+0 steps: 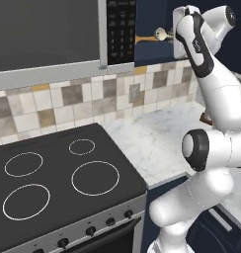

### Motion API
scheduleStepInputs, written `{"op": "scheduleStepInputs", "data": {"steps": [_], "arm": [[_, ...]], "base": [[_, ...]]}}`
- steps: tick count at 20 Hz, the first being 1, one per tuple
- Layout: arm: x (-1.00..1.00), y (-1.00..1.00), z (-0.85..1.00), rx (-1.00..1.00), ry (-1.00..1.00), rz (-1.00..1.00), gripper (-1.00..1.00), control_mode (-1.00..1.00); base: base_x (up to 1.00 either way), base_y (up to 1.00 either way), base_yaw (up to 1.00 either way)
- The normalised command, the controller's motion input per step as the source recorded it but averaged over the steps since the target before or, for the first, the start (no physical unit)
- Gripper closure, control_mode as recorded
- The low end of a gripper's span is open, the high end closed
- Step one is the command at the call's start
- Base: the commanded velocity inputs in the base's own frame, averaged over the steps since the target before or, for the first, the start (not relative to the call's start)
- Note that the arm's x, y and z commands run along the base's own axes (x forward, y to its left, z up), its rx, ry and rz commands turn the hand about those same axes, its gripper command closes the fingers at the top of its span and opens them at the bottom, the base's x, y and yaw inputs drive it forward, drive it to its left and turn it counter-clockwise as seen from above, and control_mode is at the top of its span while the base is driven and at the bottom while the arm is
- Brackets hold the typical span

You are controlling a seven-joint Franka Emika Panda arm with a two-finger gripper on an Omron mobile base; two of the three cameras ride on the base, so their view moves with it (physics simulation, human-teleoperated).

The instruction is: Organize the utensils by type. Pick up the wooden spoons from the counter and place them in the open cabinet. Then pick up the metallic utensils from the counter and place them in the open drawer.

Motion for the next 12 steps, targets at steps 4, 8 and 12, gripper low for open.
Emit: {"op": "scheduleStepInputs", "data": {"steps": [4, 8, 12], "arm": [[0.36, 0.03, -0.21, -0.02, 0.06, 0.06, 1.00, -1.00], [0.30, 0.00, -0.25, -0.02, 0.12, 0.06, 1.00, -1.00], [0.39, 0.03, -0.06, -0.01, 0.09, 0.04, 1.00, -1.00]], "base": [[0.00, 0.00, 0.00], [0.00, 0.00, 0.00], [0.00, 0.00, 0.00]]}}
